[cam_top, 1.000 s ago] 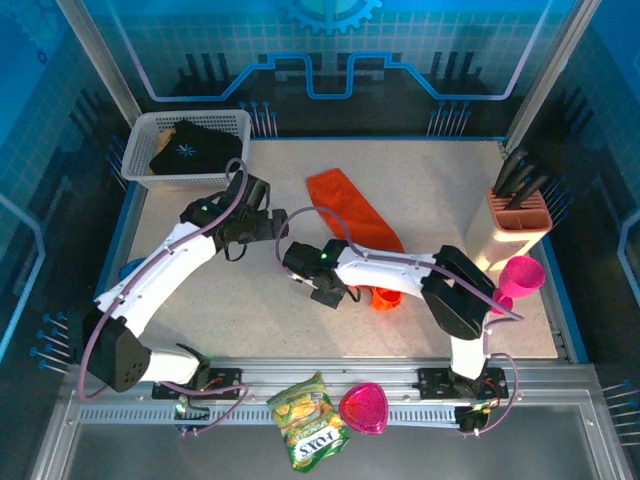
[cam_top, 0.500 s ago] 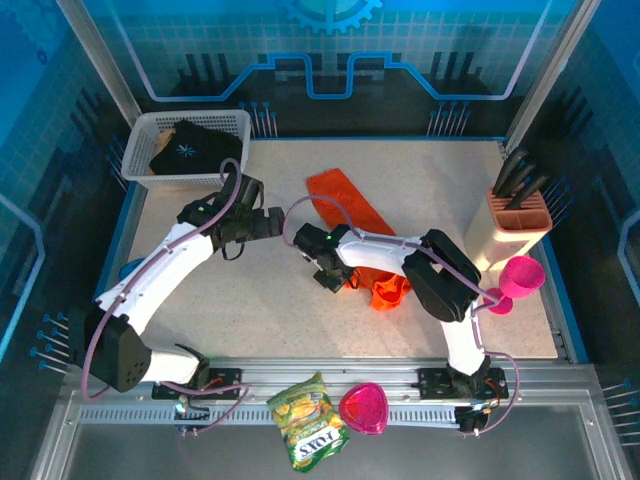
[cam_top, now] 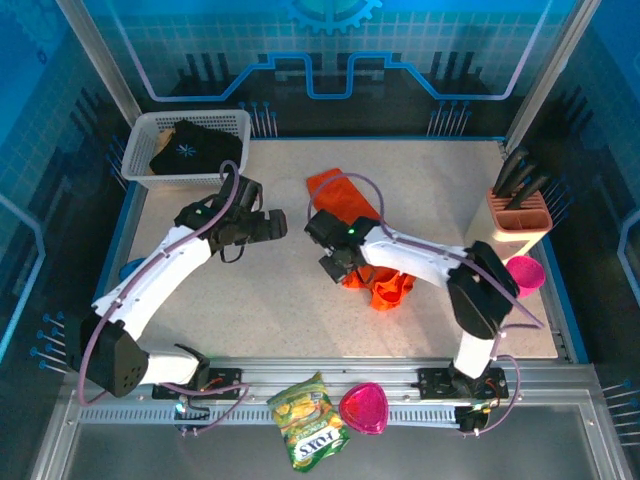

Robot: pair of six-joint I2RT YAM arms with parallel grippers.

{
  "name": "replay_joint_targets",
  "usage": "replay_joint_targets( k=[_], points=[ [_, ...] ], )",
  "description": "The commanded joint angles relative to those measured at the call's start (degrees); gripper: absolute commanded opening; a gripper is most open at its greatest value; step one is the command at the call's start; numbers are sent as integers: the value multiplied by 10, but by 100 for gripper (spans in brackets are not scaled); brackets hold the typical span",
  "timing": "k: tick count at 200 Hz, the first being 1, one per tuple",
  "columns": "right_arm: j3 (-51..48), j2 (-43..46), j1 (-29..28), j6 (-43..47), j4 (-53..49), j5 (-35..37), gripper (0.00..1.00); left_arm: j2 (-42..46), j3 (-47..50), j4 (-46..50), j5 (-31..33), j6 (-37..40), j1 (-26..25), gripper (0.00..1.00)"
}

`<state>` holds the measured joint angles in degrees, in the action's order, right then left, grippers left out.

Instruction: Fold and stack the t-shirts

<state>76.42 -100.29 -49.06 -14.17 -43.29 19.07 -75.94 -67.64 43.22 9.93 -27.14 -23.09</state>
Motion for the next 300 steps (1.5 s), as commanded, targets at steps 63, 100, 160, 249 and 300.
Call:
replay_joint_targets(
  k=[63, 100, 160, 249, 300],
  points=[
    [9, -69, 5, -95, -26, -34, 56, 23, 16, 20, -16, -12, 0, 99],
    [13, -135, 13, -121, -11, -38, 46, 26, 24, 19, -16, -11, 0, 99],
    [-14, -173, 38, -142, 18, -52, 9, 19, 21, 21, -17, -1, 0, 99],
    [113, -46, -59, -66, -36, -53, 0, 37, 8, 40, 1, 7, 0, 99],
    [137, 44, -65, -70, -29, -68, 0, 56, 8, 62, 15, 17, 0, 99]
  ],
)
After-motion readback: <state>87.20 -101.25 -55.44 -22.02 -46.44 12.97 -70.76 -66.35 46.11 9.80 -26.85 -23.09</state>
